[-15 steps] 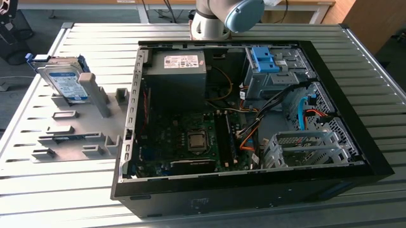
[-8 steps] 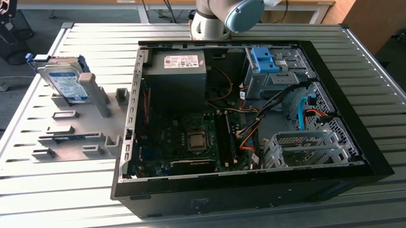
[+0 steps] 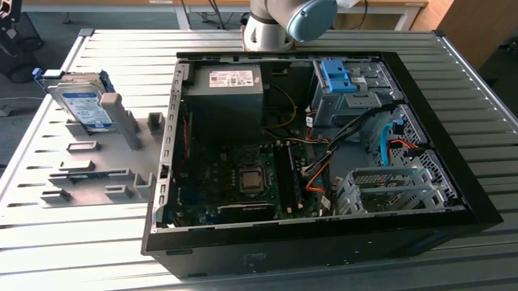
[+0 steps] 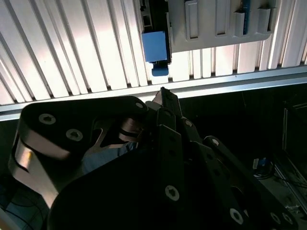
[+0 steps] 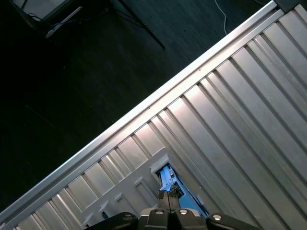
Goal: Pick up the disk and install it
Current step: 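Pick up the disk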
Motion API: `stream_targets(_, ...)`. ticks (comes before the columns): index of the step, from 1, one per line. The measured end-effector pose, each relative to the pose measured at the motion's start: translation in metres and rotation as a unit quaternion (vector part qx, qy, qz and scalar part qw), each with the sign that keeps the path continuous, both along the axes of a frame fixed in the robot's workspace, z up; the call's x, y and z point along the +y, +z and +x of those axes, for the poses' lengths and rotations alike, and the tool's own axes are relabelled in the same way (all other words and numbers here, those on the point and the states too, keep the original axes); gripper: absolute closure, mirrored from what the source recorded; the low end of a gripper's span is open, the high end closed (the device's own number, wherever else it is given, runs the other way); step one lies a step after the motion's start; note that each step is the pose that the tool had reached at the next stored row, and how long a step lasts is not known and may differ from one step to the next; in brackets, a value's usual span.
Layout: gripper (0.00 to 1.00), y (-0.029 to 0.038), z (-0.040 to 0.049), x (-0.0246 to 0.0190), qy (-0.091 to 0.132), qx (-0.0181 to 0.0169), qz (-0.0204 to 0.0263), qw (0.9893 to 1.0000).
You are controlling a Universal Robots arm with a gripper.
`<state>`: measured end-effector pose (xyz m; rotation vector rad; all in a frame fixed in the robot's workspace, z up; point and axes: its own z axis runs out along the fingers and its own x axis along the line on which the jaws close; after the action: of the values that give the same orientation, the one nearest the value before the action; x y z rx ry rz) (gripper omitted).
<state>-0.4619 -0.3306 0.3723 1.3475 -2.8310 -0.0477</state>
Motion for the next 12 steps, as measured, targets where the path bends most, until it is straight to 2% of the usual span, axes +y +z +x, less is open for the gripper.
stream_targets(12,0.89,0.0000,0.0000,-0.0001,0.007,0.0000,0.0000,1.0000)
